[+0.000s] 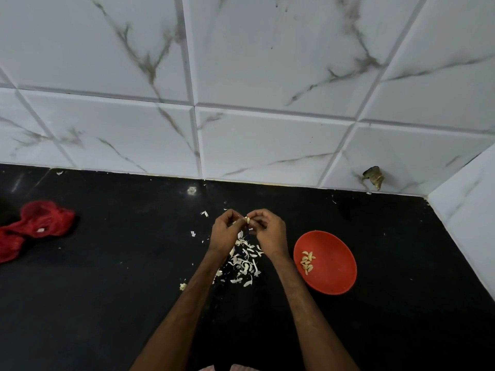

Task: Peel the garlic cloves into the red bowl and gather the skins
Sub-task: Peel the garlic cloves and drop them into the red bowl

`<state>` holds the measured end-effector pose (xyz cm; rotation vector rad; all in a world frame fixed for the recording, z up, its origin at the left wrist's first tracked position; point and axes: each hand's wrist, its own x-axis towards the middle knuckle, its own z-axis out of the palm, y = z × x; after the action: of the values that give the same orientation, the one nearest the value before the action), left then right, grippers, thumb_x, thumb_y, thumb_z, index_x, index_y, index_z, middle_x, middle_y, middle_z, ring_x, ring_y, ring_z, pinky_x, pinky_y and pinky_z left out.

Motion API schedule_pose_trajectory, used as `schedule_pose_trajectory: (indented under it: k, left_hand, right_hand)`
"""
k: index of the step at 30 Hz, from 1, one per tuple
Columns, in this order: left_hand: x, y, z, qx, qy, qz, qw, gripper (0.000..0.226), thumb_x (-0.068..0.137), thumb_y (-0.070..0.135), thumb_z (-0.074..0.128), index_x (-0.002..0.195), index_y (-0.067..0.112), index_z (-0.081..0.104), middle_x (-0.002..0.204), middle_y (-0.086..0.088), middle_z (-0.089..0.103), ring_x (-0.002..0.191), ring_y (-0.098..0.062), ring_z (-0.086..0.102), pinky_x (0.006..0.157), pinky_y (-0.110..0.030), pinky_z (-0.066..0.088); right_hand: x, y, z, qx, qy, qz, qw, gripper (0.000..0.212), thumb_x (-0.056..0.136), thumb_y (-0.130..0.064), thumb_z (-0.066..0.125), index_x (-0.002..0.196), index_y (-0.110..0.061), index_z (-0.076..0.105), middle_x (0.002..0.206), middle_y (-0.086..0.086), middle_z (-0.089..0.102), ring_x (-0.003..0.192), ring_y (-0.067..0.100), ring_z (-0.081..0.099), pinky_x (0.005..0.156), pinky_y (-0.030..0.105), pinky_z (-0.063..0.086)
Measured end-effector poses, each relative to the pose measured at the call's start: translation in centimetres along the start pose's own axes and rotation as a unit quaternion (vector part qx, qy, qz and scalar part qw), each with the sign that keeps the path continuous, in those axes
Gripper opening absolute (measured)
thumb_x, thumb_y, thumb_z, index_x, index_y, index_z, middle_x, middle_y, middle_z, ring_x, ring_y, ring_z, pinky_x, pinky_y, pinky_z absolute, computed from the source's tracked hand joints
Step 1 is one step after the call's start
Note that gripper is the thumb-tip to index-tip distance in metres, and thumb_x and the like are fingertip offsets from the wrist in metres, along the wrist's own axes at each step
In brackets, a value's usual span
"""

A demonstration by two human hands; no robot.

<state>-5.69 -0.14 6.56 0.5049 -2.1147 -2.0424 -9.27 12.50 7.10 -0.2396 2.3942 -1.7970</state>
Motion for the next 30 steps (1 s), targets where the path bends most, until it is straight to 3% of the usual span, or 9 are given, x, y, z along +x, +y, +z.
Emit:
schedule_pose_trajectory:
  k: [6, 9, 14, 18, 20, 22, 25, 27, 30]
  left_hand:
    - [0.4, 0.1, 1.0, -0.1, 0.015, -0.049, 0.994, 0.007, 0.093, 0.004, 0.063, 0.087, 0.004, 0.068, 0.08, -0.004, 0.063, 0.075, -0.013, 0.057, 0.069, -0.023, 0.048]
    - [0.3, -0.5, 2.6, -0.051, -0.004, -0.079, 0.996, 0.011, 0.094, 0.007, 0.062, 0.088, 0.002, 0.07, 0.069, 0.004, 0.061, 0.062, -0.006, 0.049, 0.056, -0.015, 0.04]
    - [-0.2, -2.6, 6.4, 0.055, -0.079, -0.106, 0.99, 0.024, 0.097, 0.013, 0.059, 0.077, 0.009, 0.071, 0.071, -0.001, 0.062, 0.062, -0.008, 0.05, 0.063, -0.025, 0.04]
    - [-1.1, -3.2, 8.1, 0.077, -0.091, -0.12, 0.986, 0.021, 0.095, 0.023, 0.066, 0.087, 0.005, 0.071, 0.08, -0.004, 0.066, 0.073, -0.011, 0.058, 0.065, -0.021, 0.044]
    - [-1.5, -3.3, 8.2, 0.078, -0.089, -0.114, 0.986, 0.02, 0.091, 0.021, 0.071, 0.093, 0.002, 0.07, 0.088, -0.002, 0.07, 0.084, -0.012, 0.064, 0.069, -0.019, 0.047]
    - [-1.7, -3.3, 7.9, 0.077, -0.08, -0.122, 0.986, 0.021, 0.092, 0.025, 0.071, 0.092, 0.004, 0.068, 0.084, 0.0, 0.069, 0.081, -0.012, 0.066, 0.063, -0.02, 0.046]
    - [-2.0, -2.7, 6.5, -0.019, -0.093, -0.209, 0.973, 0.034, 0.102, 0.038, 0.052, 0.098, 0.007, 0.064, 0.069, 0.005, 0.057, 0.051, -0.005, 0.051, 0.044, -0.019, 0.037]
    - [-1.8, -2.4, 5.1, -0.124, -0.102, -0.268, 0.95, 0.038, 0.107, 0.036, 0.041, 0.11, 0.005, 0.061, 0.08, -0.004, 0.061, 0.057, -0.011, 0.054, 0.049, -0.025, 0.047]
    - [-1.6, -2.5, 2.9, -0.225, -0.095, -0.275, 0.93, 0.028, 0.102, 0.002, 0.039, 0.124, -0.006, 0.054, 0.105, -0.02, 0.067, 0.077, -0.024, 0.066, 0.067, -0.035, 0.062]
  right_hand:
    - [0.2, 0.3, -1.8, 0.032, 0.017, 0.015, 0.999, 0.028, 0.091, 0.006, 0.065, 0.103, -0.018, 0.071, 0.096, 0.001, 0.073, 0.091, 0.016, 0.073, 0.075, 0.031, 0.062]
    - [-0.1, 1.7, -5.4, 0.024, 0.068, 0.055, 0.996, 0.024, 0.088, 0.008, 0.067, 0.097, -0.014, 0.073, 0.094, 0.003, 0.072, 0.09, 0.016, 0.07, 0.074, 0.029, 0.061]
    - [-2.1, 5.9, -12.0, -0.126, 0.132, 0.182, 0.966, 0.015, 0.085, -0.003, 0.075, 0.094, -0.014, 0.07, 0.096, 0.001, 0.072, 0.092, 0.016, 0.068, 0.086, 0.03, 0.055]
    - [-3.4, 7.1, -13.6, -0.176, 0.124, 0.215, 0.953, 0.018, 0.088, -0.007, 0.073, 0.106, -0.01, 0.069, 0.105, 0.003, 0.07, 0.093, 0.011, 0.06, 0.083, 0.023, 0.045]
    - [-3.4, 7.3, -13.7, -0.199, 0.105, 0.21, 0.951, 0.019, 0.09, -0.008, 0.071, 0.109, -0.011, 0.07, 0.108, 0.003, 0.071, 0.095, 0.011, 0.062, 0.084, 0.023, 0.047]
    - [-3.3, 7.2, -13.6, -0.236, 0.088, 0.211, 0.945, 0.019, 0.092, -0.009, 0.068, 0.111, -0.013, 0.07, 0.111, 0.003, 0.071, 0.1, 0.014, 0.065, 0.086, 0.025, 0.05]
    - [-3.0, 6.1, -13.0, -0.282, 0.113, 0.183, 0.935, 0.013, 0.096, -0.015, 0.063, 0.107, -0.015, 0.07, 0.104, 0.001, 0.071, 0.091, 0.013, 0.064, 0.082, 0.03, 0.053]
    - [-2.3, 5.1, -12.2, -0.269, 0.146, 0.126, 0.944, 0.012, 0.098, -0.016, 0.059, 0.104, -0.016, 0.07, 0.097, -0.001, 0.071, 0.087, 0.013, 0.065, 0.079, 0.034, 0.053]
    - [-1.0, 3.5, -9.7, -0.165, 0.108, 0.053, 0.979, 0.014, 0.097, -0.009, 0.059, 0.102, -0.016, 0.071, 0.09, -0.004, 0.072, 0.081, 0.01, 0.068, 0.076, 0.028, 0.055]
